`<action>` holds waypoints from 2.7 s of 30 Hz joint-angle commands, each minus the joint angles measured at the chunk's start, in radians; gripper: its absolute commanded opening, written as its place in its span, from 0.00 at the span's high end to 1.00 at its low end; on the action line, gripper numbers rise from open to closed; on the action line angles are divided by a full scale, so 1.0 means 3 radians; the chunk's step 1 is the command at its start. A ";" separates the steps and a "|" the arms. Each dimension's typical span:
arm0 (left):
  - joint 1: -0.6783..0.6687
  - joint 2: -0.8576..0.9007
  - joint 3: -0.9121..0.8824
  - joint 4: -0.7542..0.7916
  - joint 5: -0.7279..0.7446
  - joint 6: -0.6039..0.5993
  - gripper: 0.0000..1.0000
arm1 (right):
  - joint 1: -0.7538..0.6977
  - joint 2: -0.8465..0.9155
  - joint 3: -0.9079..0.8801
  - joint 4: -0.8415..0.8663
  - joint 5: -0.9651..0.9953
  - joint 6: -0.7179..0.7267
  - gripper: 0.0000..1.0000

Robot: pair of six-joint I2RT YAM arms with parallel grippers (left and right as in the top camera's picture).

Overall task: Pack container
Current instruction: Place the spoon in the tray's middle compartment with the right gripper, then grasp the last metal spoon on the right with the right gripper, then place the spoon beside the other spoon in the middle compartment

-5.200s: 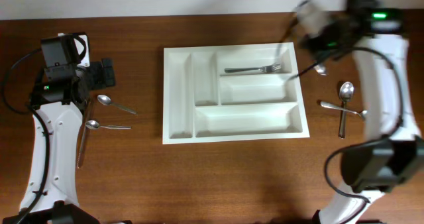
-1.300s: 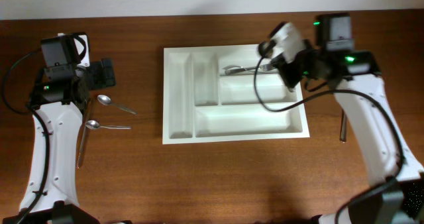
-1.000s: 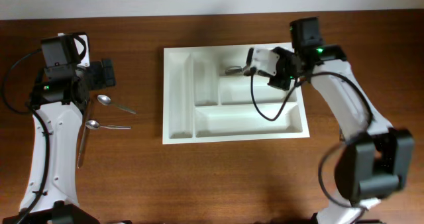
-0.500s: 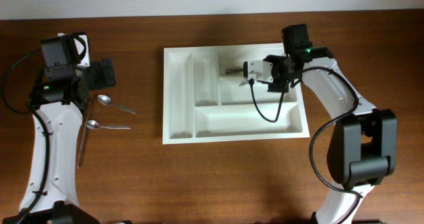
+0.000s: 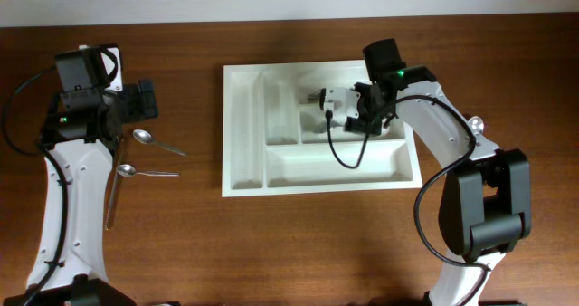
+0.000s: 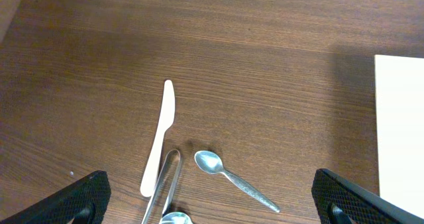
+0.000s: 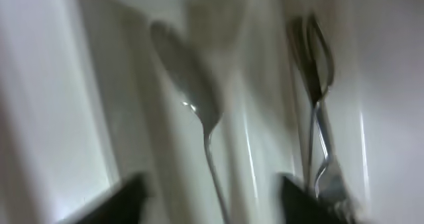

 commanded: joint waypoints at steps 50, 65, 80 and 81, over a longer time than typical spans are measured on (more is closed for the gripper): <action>0.0008 0.0018 0.0076 0.0005 -0.0013 0.0065 0.01 | -0.2083 0.0880 0.0289 -0.0743 0.0764 0.4039 0.90; 0.0008 0.0018 0.0076 0.0005 -0.0013 0.0065 0.01 | -0.1896 0.0047 0.0689 -0.1087 0.0772 0.3891 0.96; 0.0008 0.0018 0.0076 0.0005 -0.0013 0.0065 0.01 | -0.0209 -0.0676 0.0779 -0.1227 -0.0081 0.0266 0.96; 0.0008 0.0018 0.0076 0.0005 -0.0013 0.0065 0.01 | -0.0139 -0.0623 0.0743 -0.1226 -0.0076 -0.0043 0.96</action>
